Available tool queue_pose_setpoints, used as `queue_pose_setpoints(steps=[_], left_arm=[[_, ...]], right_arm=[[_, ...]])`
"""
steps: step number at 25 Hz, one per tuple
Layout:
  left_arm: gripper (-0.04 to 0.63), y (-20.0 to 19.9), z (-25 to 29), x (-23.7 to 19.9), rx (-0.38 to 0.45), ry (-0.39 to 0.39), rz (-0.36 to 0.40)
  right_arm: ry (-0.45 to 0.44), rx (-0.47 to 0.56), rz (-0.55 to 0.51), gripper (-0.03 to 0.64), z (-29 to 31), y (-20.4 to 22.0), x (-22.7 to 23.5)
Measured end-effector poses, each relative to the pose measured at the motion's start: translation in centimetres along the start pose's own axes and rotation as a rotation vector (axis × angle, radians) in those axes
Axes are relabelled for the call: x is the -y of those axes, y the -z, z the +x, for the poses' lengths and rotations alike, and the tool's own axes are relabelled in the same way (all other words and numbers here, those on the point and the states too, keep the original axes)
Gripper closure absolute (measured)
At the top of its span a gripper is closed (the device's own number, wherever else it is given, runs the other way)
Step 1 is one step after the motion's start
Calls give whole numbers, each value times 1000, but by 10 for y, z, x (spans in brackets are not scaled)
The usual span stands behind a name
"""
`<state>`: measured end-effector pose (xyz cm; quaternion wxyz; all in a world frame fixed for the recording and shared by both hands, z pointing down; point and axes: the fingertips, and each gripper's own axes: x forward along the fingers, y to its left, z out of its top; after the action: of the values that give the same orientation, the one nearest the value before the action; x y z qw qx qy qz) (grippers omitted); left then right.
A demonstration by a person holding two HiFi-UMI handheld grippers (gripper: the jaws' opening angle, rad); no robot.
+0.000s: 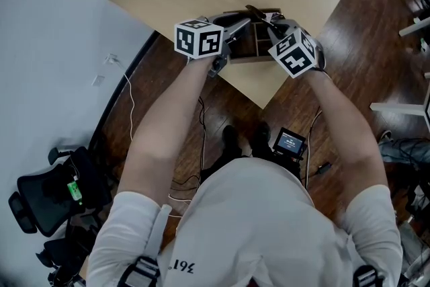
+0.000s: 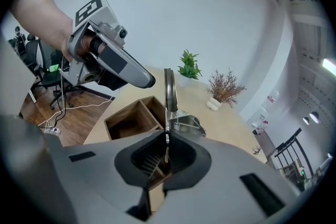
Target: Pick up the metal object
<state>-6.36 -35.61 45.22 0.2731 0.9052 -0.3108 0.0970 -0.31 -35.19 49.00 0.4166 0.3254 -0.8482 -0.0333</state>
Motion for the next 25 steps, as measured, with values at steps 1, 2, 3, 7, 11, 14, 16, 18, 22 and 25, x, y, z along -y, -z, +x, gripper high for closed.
queue_pose_setpoints(steps=[1, 2, 3, 7, 11, 14, 16, 18, 22, 25], left_arm=[[505, -4, -2, 2, 11, 0, 0], [505, -7, -3, 3, 22, 1, 0], [505, -10, -5, 5, 31, 2, 1], [505, -23, -13, 9, 59, 5, 12], [505, -36, -20, 15, 97, 4, 19], [505, -47, -26, 20, 118, 4, 31], [505, -52, -30, 24, 125, 2, 38], [505, -57, -34, 28, 137, 2, 45], [505, -68, -42, 37, 169, 8, 54], [505, -77, -48, 47, 195, 13, 63]], right_arm=[[1, 8, 0, 612, -2, -3, 0], [3, 14, -1, 612, -5, -5, 1], [5, 19, -2, 612, -7, -7, 2], [13, 39, 29, 612, -15, -13, 6], [28, 59, 57, 612, -24, -18, 15], [46, 84, 60, 612, -34, -28, 22], [58, 107, 61, 612, -42, -38, 26], [68, 130, 62, 612, -50, -47, 30], [81, 175, 77, 612, -67, -63, 35], [93, 207, 87, 612, -78, -71, 40]])
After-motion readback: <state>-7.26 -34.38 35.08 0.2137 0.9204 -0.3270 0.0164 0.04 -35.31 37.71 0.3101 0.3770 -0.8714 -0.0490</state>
